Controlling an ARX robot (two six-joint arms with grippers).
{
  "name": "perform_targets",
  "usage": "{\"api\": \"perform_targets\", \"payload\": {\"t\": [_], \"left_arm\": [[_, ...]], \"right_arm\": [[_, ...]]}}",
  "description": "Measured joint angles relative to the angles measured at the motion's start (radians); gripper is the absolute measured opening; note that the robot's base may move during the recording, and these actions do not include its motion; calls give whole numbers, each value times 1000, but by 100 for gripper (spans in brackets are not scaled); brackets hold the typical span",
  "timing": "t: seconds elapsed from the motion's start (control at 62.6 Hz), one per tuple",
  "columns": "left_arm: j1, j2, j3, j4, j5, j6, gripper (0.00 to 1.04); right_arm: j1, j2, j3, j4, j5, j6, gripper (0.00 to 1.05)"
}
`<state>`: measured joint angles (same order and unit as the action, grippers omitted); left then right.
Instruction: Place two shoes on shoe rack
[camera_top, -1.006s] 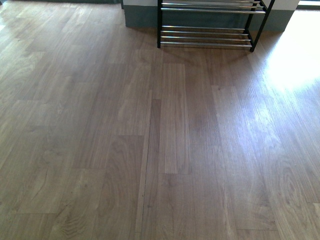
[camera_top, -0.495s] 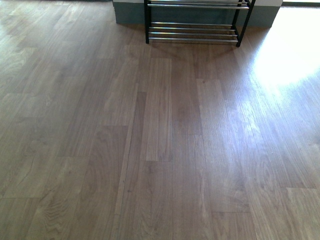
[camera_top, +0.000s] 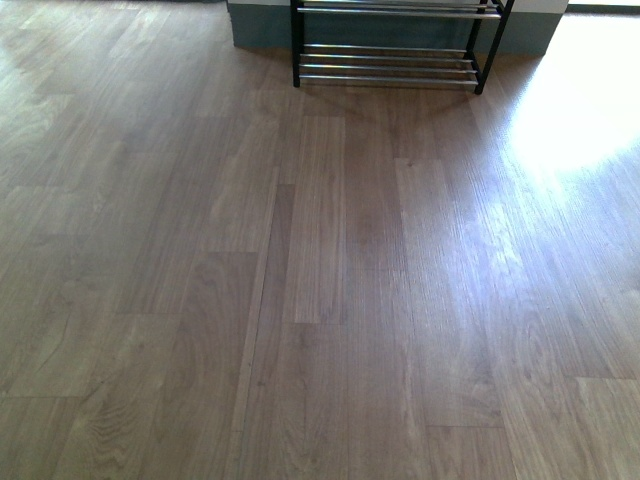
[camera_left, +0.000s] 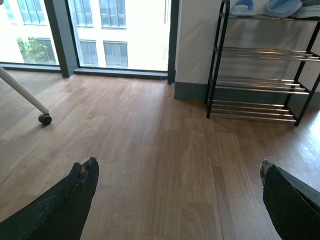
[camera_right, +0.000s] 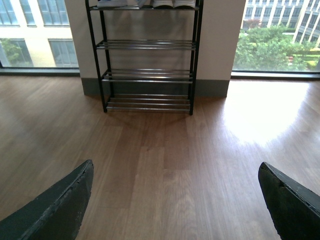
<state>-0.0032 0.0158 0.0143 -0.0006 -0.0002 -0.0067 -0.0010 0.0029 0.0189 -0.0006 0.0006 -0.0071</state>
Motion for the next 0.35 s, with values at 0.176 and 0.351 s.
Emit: {"api": "perform_targets", "payload": {"t": [0.176, 0.351], "left_arm": [[0, 0, 0, 0, 0, 0, 95], [0, 0, 0, 0, 0, 0, 95]], "right_arm": [[0, 0, 0, 0, 0, 0, 96], [0, 0, 0, 0, 0, 0, 96]]}}
